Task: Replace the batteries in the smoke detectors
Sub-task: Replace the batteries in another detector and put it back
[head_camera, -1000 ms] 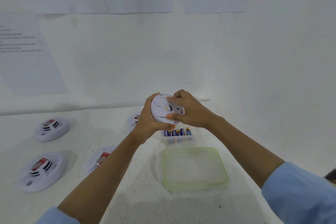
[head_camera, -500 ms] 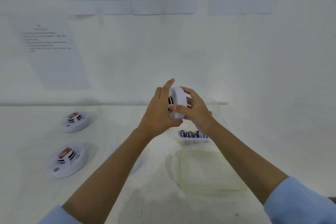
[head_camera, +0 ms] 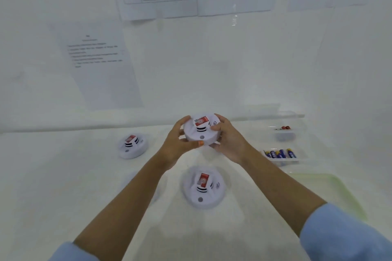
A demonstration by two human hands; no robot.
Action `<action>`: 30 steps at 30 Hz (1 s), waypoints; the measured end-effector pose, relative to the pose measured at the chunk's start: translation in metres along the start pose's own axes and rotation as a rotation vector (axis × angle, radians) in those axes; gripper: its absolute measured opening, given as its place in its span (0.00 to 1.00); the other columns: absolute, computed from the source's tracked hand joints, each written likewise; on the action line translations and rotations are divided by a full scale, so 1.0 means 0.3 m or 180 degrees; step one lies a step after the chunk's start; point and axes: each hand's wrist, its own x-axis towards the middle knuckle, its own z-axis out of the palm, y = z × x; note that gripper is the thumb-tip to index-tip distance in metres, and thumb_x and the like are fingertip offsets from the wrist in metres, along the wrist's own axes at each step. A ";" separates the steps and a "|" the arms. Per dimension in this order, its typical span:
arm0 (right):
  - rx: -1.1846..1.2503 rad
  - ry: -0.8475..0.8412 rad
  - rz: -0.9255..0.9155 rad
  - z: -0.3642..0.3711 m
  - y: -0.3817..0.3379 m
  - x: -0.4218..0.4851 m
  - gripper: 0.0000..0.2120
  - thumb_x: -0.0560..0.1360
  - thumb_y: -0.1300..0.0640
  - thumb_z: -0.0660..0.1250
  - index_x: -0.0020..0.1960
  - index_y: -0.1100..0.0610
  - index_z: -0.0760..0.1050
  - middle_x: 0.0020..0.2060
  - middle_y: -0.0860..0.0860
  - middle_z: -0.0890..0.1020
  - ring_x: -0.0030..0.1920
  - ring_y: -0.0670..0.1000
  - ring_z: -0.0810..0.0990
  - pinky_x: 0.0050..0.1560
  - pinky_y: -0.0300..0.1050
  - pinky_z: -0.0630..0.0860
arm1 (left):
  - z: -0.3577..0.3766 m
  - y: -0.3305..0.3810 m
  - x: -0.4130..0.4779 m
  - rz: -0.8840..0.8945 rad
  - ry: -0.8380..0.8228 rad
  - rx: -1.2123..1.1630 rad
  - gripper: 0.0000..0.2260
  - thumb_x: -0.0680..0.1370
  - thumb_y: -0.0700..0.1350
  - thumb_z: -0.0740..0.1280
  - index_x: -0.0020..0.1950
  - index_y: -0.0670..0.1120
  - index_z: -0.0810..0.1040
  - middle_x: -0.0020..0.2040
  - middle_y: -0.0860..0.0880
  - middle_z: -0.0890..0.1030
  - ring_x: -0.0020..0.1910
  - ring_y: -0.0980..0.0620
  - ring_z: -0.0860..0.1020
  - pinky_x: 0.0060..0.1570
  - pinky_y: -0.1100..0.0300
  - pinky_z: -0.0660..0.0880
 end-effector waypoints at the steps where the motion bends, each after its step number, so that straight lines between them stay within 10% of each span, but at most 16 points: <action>1: -0.0336 0.0091 0.0015 0.018 0.018 0.007 0.26 0.72 0.65 0.64 0.68 0.51 0.65 0.59 0.56 0.77 0.55 0.56 0.77 0.45 0.46 0.79 | -0.036 -0.012 0.004 -0.0016 -0.0029 -0.0074 0.33 0.68 0.32 0.73 0.66 0.54 0.67 0.62 0.44 0.74 0.55 0.46 0.79 0.45 0.61 0.79; 8: -0.1042 0.0260 0.0007 0.133 0.145 0.058 0.35 0.68 0.71 0.70 0.66 0.49 0.61 0.48 0.52 0.79 0.39 0.53 0.79 0.40 0.47 0.81 | -0.221 -0.094 0.031 -0.0066 -0.0291 0.0023 0.32 0.69 0.31 0.72 0.68 0.52 0.67 0.64 0.45 0.73 0.56 0.45 0.78 0.49 0.59 0.79; 14: -0.1286 0.0445 -0.0079 0.166 0.195 0.109 0.39 0.65 0.74 0.71 0.68 0.51 0.60 0.52 0.51 0.75 0.49 0.51 0.77 0.38 0.43 0.81 | -0.284 -0.143 0.077 -0.0176 -0.0412 0.0114 0.32 0.71 0.32 0.71 0.70 0.52 0.66 0.64 0.46 0.73 0.55 0.47 0.79 0.48 0.60 0.79; 20: -0.2100 0.0349 -0.0266 0.184 0.188 0.141 0.21 0.70 0.76 0.64 0.60 0.79 0.62 0.53 0.78 0.69 0.48 0.70 0.73 0.38 0.37 0.72 | -0.300 -0.184 0.110 -0.0303 -0.0454 0.0160 0.34 0.70 0.31 0.71 0.73 0.50 0.64 0.64 0.46 0.74 0.59 0.45 0.77 0.52 0.58 0.78; 23: -0.2318 0.0427 -0.0291 0.179 0.201 0.157 0.20 0.72 0.75 0.63 0.61 0.74 0.62 0.60 0.75 0.68 0.56 0.68 0.73 0.47 0.40 0.72 | -0.297 -0.195 0.119 -0.0348 -0.0456 0.0096 0.35 0.70 0.29 0.70 0.73 0.49 0.63 0.62 0.48 0.75 0.59 0.46 0.76 0.52 0.59 0.77; 30: -0.2187 0.0207 -0.0336 0.184 0.199 0.175 0.19 0.71 0.78 0.62 0.55 0.87 0.58 0.53 0.84 0.64 0.56 0.80 0.64 0.36 0.37 0.66 | -0.300 -0.199 0.135 -0.0429 -0.0446 0.0048 0.36 0.69 0.27 0.70 0.73 0.49 0.63 0.61 0.48 0.75 0.58 0.46 0.76 0.48 0.61 0.78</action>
